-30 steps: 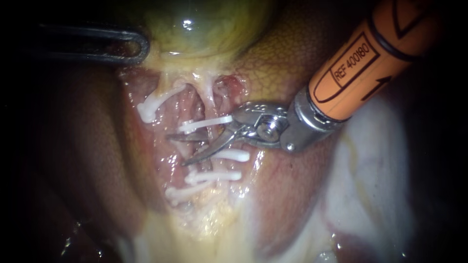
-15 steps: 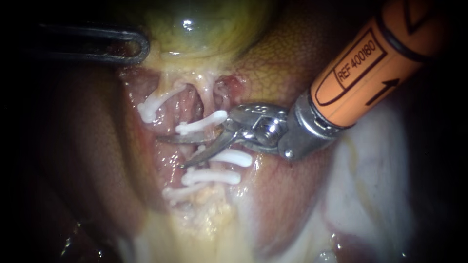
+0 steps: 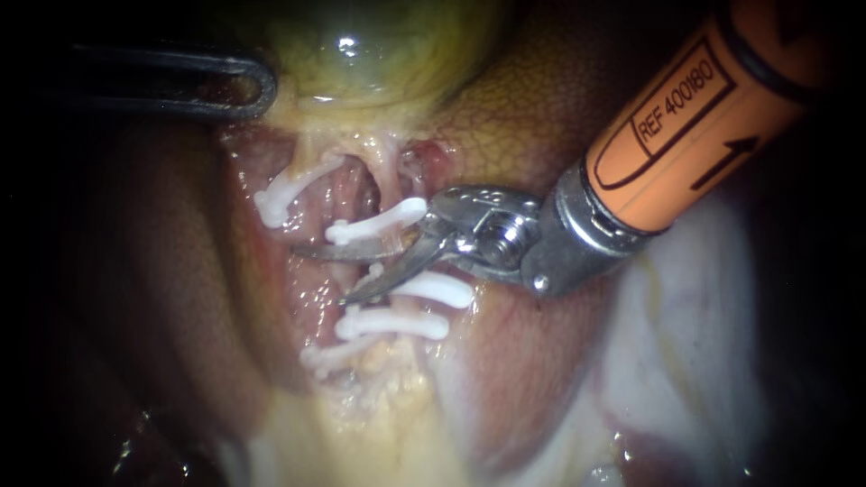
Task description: Go to the cutting position right tube
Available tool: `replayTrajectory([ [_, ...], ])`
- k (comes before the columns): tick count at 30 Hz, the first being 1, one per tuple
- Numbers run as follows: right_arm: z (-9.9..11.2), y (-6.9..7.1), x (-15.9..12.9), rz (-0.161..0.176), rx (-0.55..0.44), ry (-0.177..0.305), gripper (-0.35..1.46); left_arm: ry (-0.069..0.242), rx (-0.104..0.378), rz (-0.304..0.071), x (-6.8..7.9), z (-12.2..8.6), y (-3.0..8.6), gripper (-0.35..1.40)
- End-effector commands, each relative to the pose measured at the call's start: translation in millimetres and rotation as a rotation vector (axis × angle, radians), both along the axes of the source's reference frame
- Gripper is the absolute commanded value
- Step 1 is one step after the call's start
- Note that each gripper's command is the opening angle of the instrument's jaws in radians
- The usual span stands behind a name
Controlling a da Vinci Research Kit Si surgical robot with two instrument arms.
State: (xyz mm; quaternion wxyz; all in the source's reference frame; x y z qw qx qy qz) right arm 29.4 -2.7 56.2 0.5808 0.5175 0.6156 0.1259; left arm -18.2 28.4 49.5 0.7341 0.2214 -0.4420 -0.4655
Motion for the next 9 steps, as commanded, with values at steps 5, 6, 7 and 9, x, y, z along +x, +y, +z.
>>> replayTrajectory([
  [5,0.0,0.0,0.0,-0.002,0.000,0.001,0.69,0.000,0.000,0.000,0.0,0.0,0.0,-0.35],
  [6,0.0,0.0,0.0,-0.002,0.000,0.001,0.69,0.000,0.000,0.000,0.0,0.0,0.0,-0.35],
  [7,0.0,0.0,0.0,-0.002,0.000,0.001,0.71,0.000,0.000,0.000,0.0,0.0,0.0,-0.35],
  [9,0.1,0.0,0.0,-0.002,-0.001,0.002,0.73,0.000,0.000,0.000,0.0,0.0,0.0,-0.35],
])
